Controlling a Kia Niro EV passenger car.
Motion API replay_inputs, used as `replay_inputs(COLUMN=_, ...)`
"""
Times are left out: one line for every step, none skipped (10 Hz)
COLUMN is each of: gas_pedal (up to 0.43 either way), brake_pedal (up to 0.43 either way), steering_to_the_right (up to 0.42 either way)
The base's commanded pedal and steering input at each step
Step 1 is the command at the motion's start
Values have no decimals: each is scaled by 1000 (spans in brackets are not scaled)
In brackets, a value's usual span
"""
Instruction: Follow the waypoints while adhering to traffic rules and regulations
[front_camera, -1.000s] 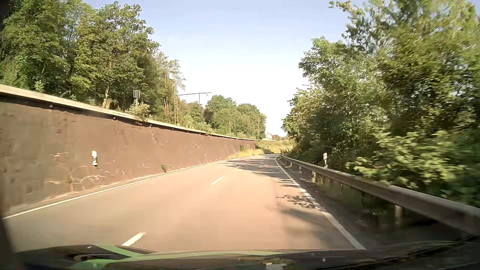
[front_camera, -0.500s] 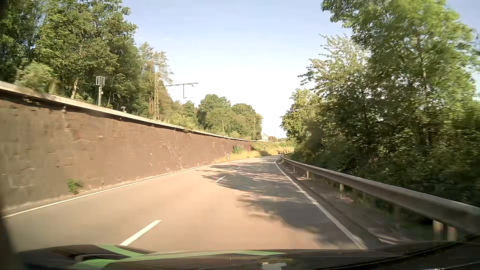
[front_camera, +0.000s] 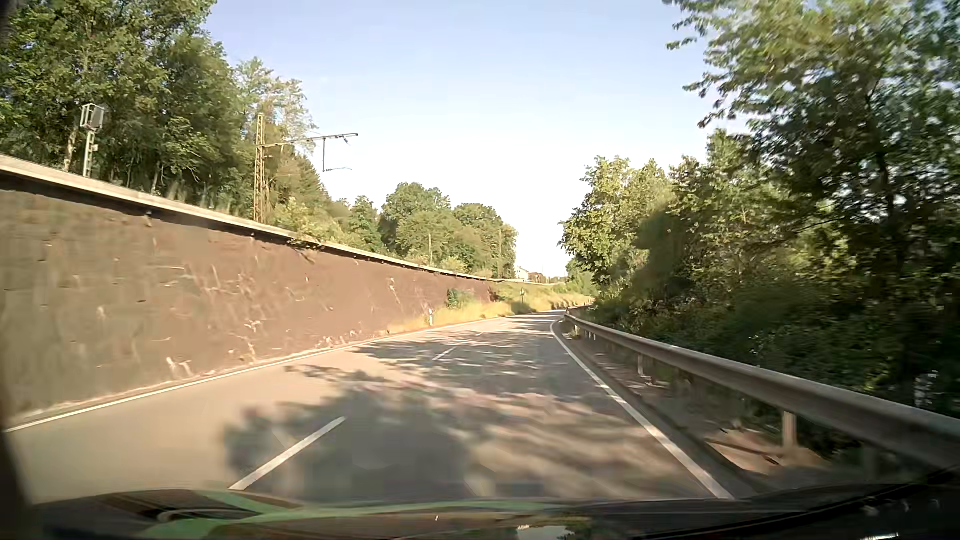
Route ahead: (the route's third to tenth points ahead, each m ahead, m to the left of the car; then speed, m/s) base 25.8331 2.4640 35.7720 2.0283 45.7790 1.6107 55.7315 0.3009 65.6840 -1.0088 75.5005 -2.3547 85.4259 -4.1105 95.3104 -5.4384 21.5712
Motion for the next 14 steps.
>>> replay_inputs(gas_pedal=228, brake_pedal=0, steering_to_the_right=5)
replay_inputs(gas_pedal=228, brake_pedal=0, steering_to_the_right=6)
replay_inputs(gas_pedal=220, brake_pedal=0, steering_to_the_right=8)
replay_inputs(gas_pedal=209, brake_pedal=0, steering_to_the_right=8)
replay_inputs(gas_pedal=209, brake_pedal=0, steering_to_the_right=8)
replay_inputs(gas_pedal=209, brake_pedal=0, steering_to_the_right=8)
replay_inputs(gas_pedal=220, brake_pedal=0, steering_to_the_right=8)
replay_inputs(gas_pedal=220, brake_pedal=0, steering_to_the_right=9)
replay_inputs(gas_pedal=220, brake_pedal=0, steering_to_the_right=11)
replay_inputs(gas_pedal=220, brake_pedal=0, steering_to_the_right=13)
replay_inputs(gas_pedal=220, brake_pedal=0, steering_to_the_right=12)
replay_inputs(gas_pedal=220, brake_pedal=0, steering_to_the_right=11)
replay_inputs(gas_pedal=220, brake_pedal=0, steering_to_the_right=11)
replay_inputs(gas_pedal=220, brake_pedal=0, steering_to_the_right=11)
